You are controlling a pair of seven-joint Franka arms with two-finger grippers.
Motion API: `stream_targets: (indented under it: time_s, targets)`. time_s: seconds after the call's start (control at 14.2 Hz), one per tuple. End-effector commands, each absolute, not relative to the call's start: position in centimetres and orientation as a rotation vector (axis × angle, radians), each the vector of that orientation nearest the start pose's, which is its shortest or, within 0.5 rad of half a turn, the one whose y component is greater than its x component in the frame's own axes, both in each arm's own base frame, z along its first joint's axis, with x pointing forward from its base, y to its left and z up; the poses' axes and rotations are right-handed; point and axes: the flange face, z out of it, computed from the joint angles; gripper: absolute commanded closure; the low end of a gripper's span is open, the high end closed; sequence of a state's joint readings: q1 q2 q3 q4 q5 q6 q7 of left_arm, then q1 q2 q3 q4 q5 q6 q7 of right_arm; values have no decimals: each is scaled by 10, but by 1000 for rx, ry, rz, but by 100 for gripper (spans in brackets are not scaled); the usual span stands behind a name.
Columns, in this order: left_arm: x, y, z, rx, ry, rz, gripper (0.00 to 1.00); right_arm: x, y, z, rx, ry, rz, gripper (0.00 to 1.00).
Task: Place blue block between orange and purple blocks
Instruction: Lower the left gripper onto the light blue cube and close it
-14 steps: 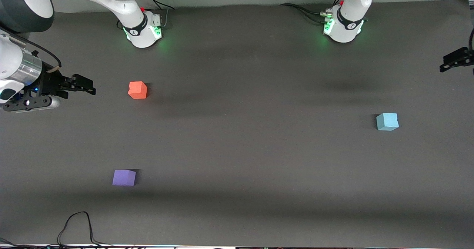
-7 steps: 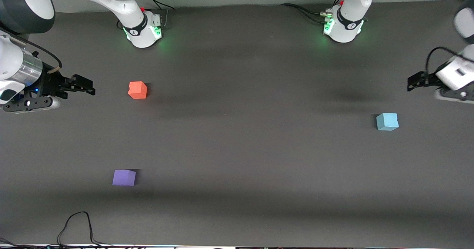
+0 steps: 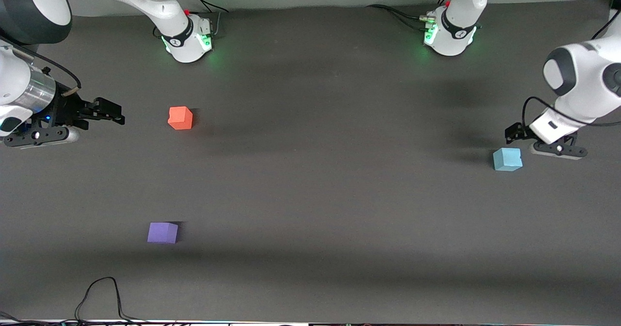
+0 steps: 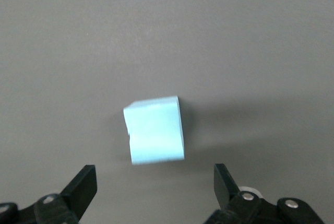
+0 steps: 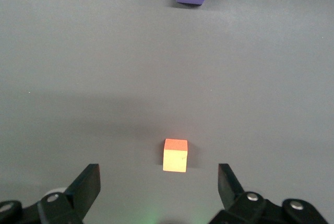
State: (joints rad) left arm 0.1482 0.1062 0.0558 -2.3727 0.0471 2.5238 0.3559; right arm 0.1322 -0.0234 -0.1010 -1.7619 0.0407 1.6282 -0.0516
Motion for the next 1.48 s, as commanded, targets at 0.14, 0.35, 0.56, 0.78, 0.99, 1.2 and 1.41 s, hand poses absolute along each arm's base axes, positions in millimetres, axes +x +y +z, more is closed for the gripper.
stream_targets:
  time_s: [0.14, 0.35, 0.56, 0.78, 0.99, 1.2, 1.41]
  targets:
    - [509, 109, 225, -3053, 320, -135, 0, 544, 20, 555, -3108, -164, 174, 0]
    - [507, 109, 204, -3054, 321, -124, 0, 544, 20, 554, -3108, -166, 176, 0]
    - [506, 109, 194, -3059, 322, -97, 0, 546, 21, 551, -3108, -171, 183, 0]
    - [510, 110, 196, -3059, 324, -96, 38, 547, 20, 552, -3109, -169, 181, 0]
    - [511, 110, 197, -3059, 319, -99, 70, 550, 20, 556, -3111, -164, 167, 0]
    - [522, 113, 213, -3058, 312, -98, 70, 558, 21, 561, -3115, -150, 145, 0]
    - [571, 108, 302, -3097, 286, 120, 70, 565, 19, 568, -3116, -138, 119, 0]
